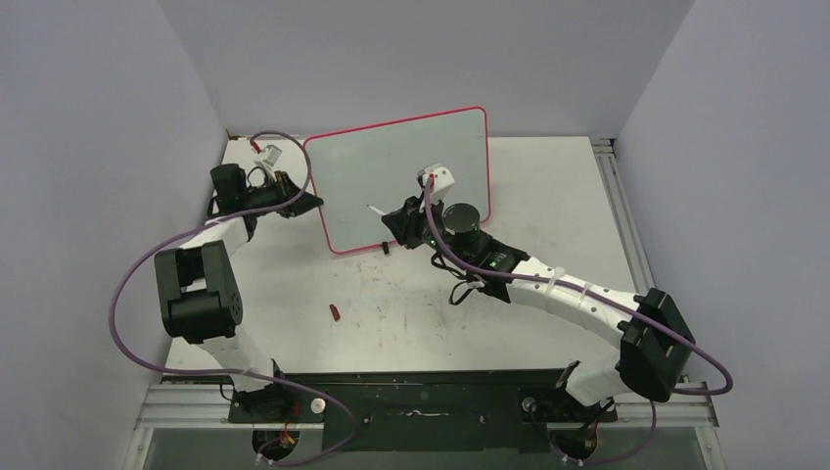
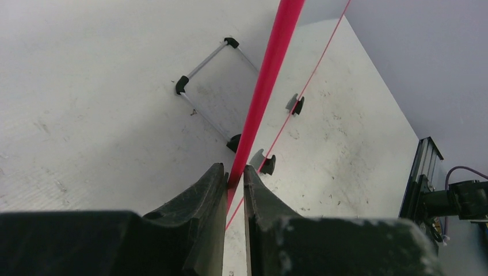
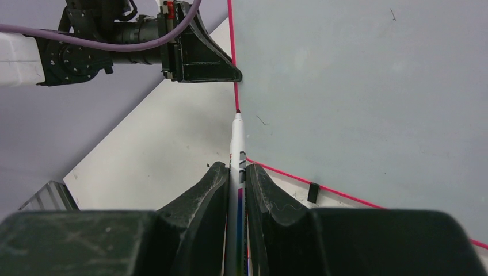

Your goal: Write a sentence on the whiteboard

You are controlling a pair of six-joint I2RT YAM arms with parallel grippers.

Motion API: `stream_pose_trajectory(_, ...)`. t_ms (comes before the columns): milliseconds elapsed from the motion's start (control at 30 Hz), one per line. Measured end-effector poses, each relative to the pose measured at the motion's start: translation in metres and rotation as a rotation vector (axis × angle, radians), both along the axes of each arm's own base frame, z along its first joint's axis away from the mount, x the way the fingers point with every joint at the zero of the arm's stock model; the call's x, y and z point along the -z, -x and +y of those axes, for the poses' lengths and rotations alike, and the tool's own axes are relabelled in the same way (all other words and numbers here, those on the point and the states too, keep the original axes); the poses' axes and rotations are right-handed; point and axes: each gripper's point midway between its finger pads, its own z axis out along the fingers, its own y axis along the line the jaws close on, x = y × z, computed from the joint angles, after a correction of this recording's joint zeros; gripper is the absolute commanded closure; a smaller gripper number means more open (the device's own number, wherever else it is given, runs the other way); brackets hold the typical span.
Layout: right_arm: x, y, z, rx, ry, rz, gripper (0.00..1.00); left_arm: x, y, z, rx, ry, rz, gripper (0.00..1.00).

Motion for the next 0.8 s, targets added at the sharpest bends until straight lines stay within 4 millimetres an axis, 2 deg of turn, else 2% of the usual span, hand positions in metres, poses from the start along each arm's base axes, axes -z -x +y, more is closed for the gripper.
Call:
stream_pose_trajectory(367,-0.003,0.014,-0.018,0.001,-0.014,-0.012,0.95,0.004,0.045,-0.03,0.07,-0.091,0.019,0.89)
stream_pose_trajectory(433,-0.004,0.016,-0.02,0.001,-0.018,-0.015,0.95,0.004,0.053,-0.036,0.086,-0.11,0.021,0.84)
stream_pose_trajectory(500,-0.005,0.018,-0.023,0.001,-0.023,-0.019,0.95,0.005,0.059,-0.042,0.102,-0.119,0.035,0.69)
stream_pose_trajectory(633,-0.009,0.022,-0.026,0.0,-0.032,-0.028,0.95,0.017,0.071,-0.047,0.119,-0.119,0.092,0.51)
stream_pose_trajectory(733,-0.011,0.024,-0.025,-0.005,-0.031,-0.036,0.95,0.022,0.077,-0.043,0.101,-0.113,0.127,0.47)
stream_pose_trajectory(800,-0.011,0.024,-0.025,-0.008,-0.028,-0.038,0.95,0.019,0.078,-0.042,0.088,-0.101,0.132,0.47)
